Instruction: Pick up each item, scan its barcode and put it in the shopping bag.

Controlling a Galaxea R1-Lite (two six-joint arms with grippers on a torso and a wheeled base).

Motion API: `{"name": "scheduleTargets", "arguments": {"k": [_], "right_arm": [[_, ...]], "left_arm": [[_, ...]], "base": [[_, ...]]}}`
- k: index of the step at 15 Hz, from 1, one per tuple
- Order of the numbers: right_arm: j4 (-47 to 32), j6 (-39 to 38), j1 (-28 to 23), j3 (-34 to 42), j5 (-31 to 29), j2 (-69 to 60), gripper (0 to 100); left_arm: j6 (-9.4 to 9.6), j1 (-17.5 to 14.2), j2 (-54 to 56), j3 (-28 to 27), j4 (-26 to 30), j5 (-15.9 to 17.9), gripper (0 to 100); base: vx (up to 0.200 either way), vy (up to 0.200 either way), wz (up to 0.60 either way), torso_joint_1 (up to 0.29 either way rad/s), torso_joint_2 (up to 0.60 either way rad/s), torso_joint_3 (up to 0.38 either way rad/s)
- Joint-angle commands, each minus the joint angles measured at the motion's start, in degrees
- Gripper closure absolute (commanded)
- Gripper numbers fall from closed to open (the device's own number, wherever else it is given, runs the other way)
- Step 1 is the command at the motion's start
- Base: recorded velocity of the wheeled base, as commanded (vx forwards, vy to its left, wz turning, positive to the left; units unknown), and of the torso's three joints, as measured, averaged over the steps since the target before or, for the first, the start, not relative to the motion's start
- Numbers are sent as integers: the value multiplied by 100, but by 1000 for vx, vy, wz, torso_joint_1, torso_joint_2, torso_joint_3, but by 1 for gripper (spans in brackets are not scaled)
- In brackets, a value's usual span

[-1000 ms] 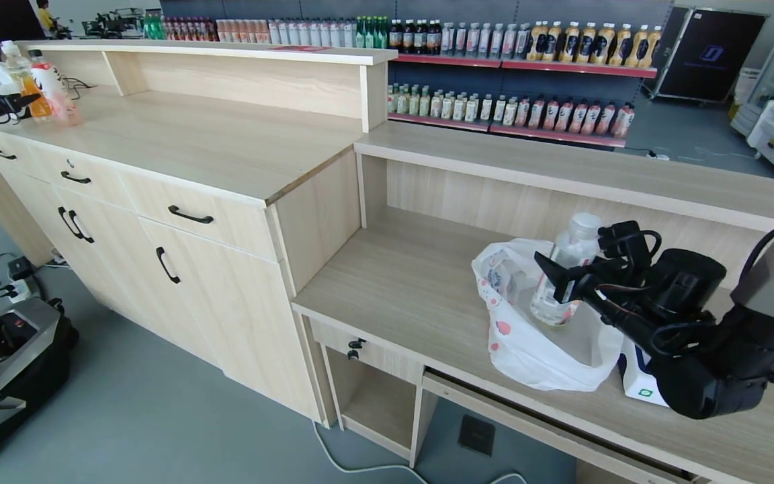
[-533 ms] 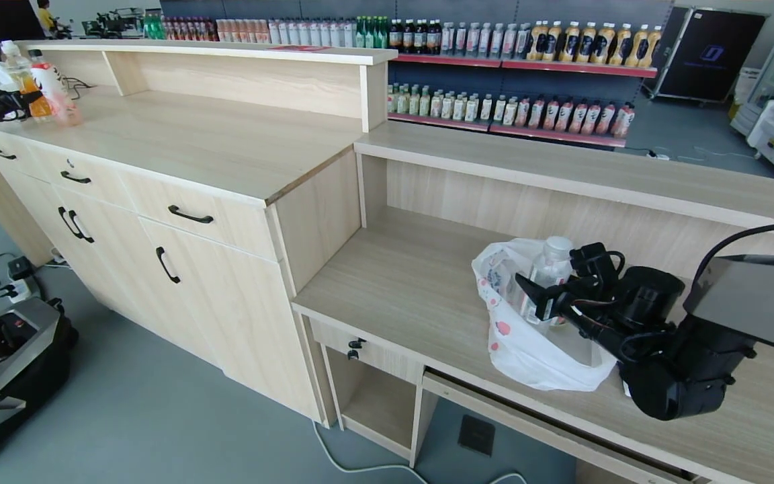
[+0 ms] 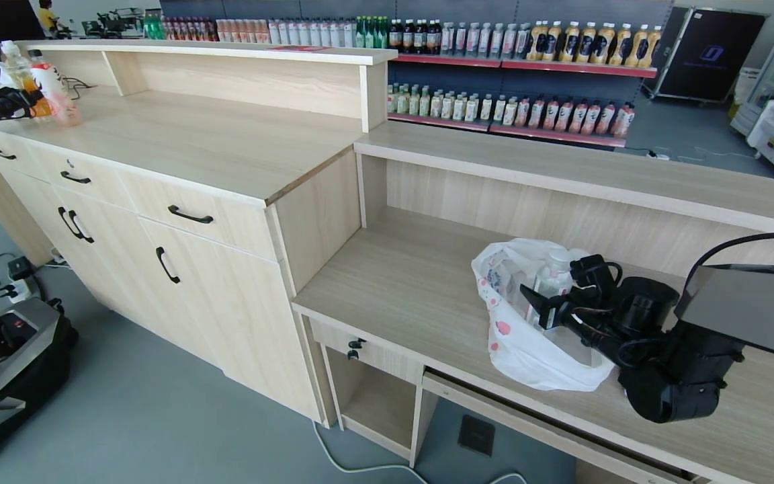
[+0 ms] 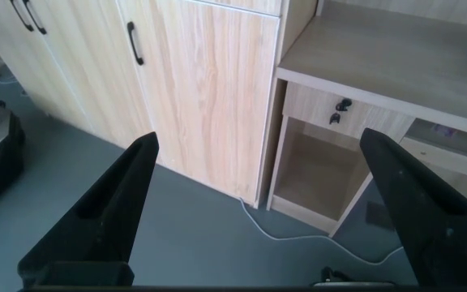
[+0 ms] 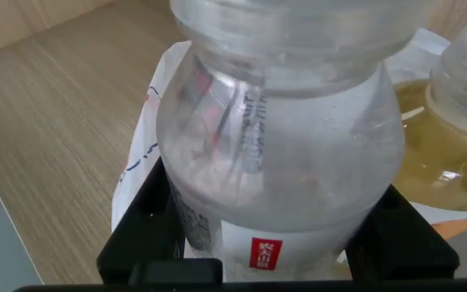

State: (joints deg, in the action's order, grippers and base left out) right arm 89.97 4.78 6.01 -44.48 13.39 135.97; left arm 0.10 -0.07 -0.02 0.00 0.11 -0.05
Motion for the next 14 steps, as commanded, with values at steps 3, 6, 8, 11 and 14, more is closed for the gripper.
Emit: {"name": "scheduleTargets", "arguments": {"k": [3,6,8,11,14], "right_arm": [[3,-3,-56,-8,15,245,100],[3,-3,-56,1,15,307,100],[3,6,-56,-8,24,342,100],[3,6,-65,-8,103,342,100],[3,14,-126,-8,323,289,0]], "left_arm": [[-1,-1,2,0,7,5,0],[-1,-1,2,0,7,-4,0],[-1,-1,2,0,-2,-4,0],[-1,-1,2,0,-2,-4,0],[-1,-1,2,0,-2,-4,0]], "base": [[0,0,0,0,0,0],[0,0,0,0,0,0],[0,0,0,0,0,0],[0,0,0,0,0,0],[0,0,0,0,0,0]]}}
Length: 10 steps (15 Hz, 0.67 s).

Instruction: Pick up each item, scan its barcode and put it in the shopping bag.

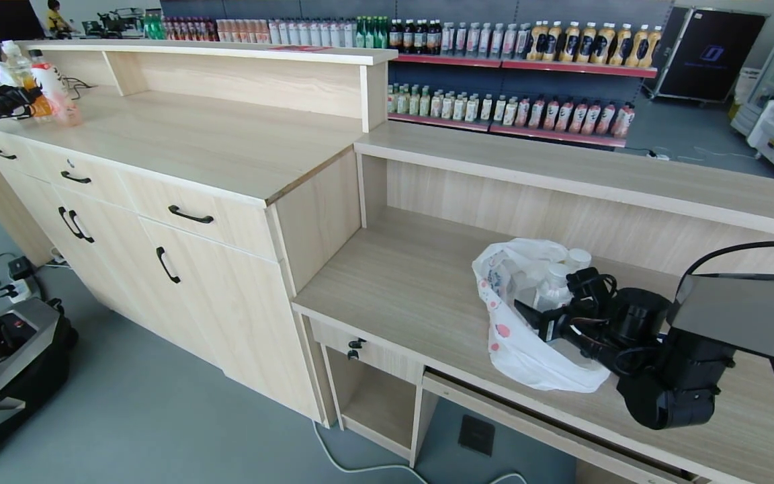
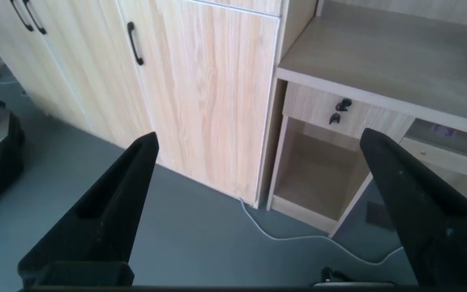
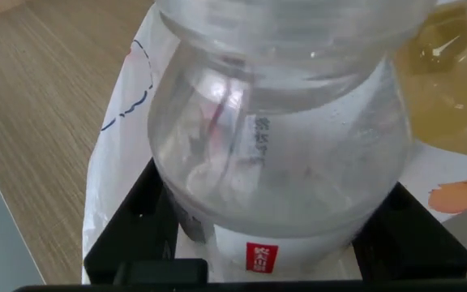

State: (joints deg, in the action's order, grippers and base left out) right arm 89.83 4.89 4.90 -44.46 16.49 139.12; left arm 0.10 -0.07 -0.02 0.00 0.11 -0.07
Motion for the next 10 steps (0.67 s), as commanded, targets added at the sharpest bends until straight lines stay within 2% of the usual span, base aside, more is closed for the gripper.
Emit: {"name": "scheduleTargets", "arguments": {"k": [1,6,8,10], "right_arm": [[17,3,-24,-10,64,-87,0],[17,-32,-24,95,372,-588,0],[-590,12,-262,166,803,-1141,0],[-1249,56,-367,183,803,-1774,0]], "left_arm": [[-1,-1,2,0,-2,-1,0],[-1,-1,2,0,-2,-1,0],[-1,-1,2,0,-2,7,0],[-1,-1,2,0,-2,-1,0]], "base": [[0,0,0,0,0,0],[0,0,0,0,0,0],[0,0,0,0,0,0],[0,0,0,0,0,0]]}}
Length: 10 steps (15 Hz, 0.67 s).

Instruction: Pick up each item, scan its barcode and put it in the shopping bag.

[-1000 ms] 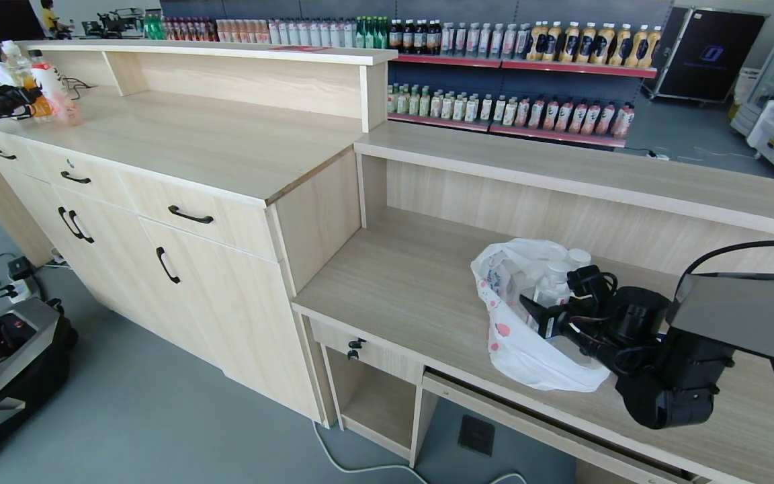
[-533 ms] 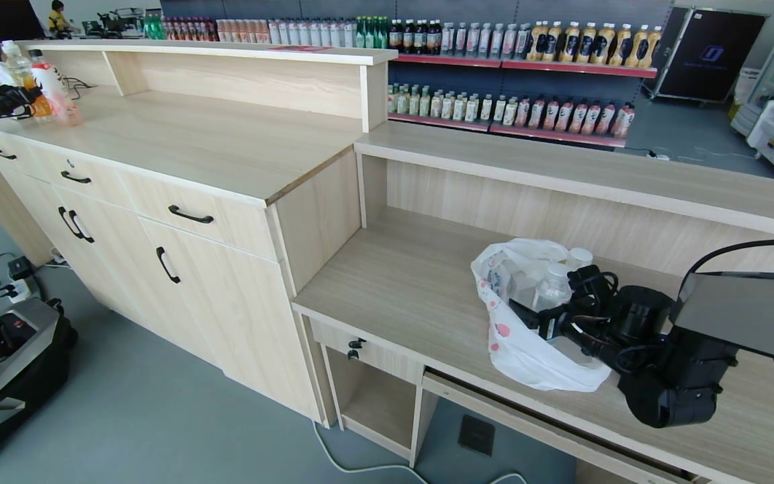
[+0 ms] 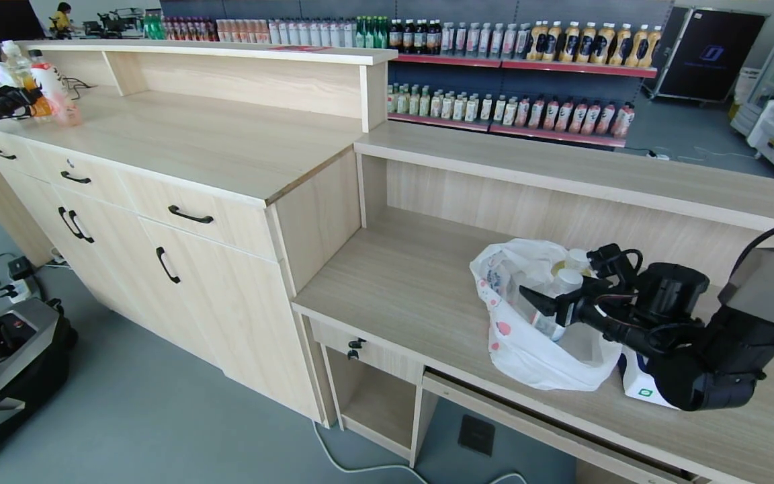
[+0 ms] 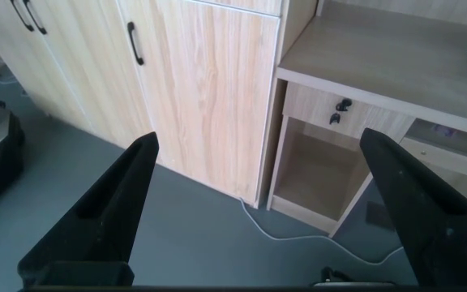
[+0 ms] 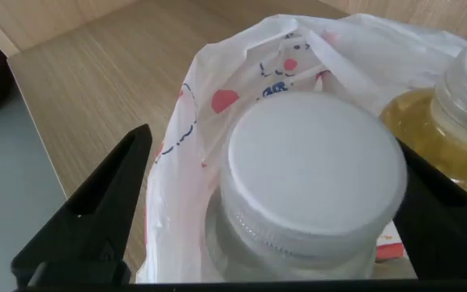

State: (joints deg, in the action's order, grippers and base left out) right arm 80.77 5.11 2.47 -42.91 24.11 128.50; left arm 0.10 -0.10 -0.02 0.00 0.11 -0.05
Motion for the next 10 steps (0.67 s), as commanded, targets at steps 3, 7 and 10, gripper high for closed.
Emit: {"name": "scheduleTargets", "arguments": {"k": [3,7,10], "right_arm": [[-1090,465,-265,345,-3,-1934,0],[-2268,1150,-792,600,-12,-3209,0],[-2365,2100,-1293,450,-425,-3499,0]], "left_arm": [[-1,1,2,0,-2,-4,0],[-1,1,2,0,7,-4,0],[-1,1,2,0,-2,5,0]], "base": [[0,0,0,0,0,0],[0,0,0,0,0,0],[0,0,-200,-41,82,38]]}}
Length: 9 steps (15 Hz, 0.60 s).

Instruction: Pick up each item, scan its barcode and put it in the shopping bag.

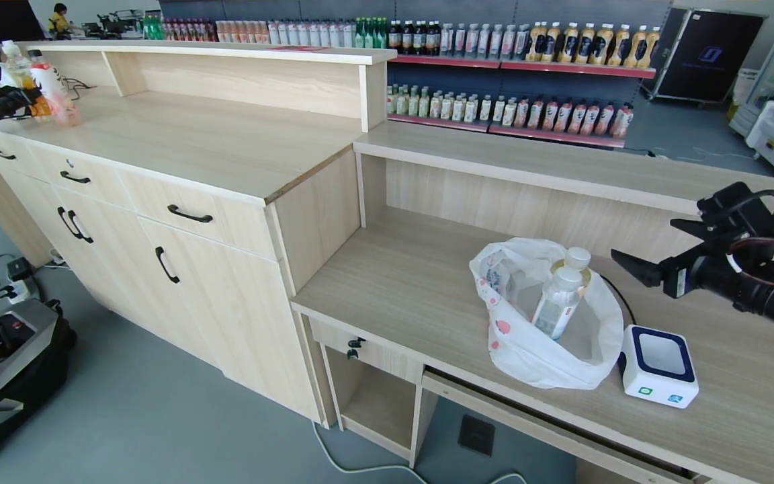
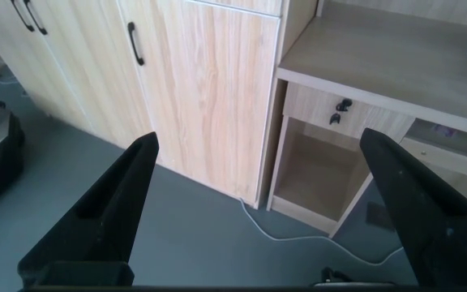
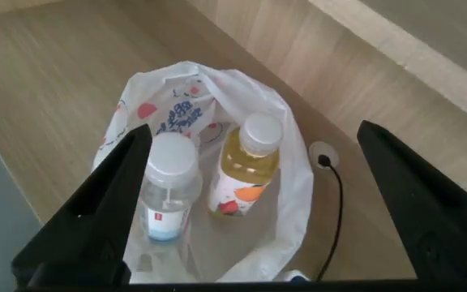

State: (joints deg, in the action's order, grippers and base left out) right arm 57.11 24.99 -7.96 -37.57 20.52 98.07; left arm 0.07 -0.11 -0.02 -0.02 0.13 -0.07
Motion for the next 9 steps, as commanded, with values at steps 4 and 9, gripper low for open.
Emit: {"name": "scheduleTargets", "arguments": {"k": [4,9], "right_arm": [[-341,-188,-452,-391,-909,-1036,0],[-1018,-899,-593,-66,-1762,-1730,0]], "left_arm": [[1,2,2,2,-5,-1,0],[1,2,2,2,-5,-1,0]], "base": [[0,0,-600,-37,78,35],[0,0,-600,0,7,3]]}}
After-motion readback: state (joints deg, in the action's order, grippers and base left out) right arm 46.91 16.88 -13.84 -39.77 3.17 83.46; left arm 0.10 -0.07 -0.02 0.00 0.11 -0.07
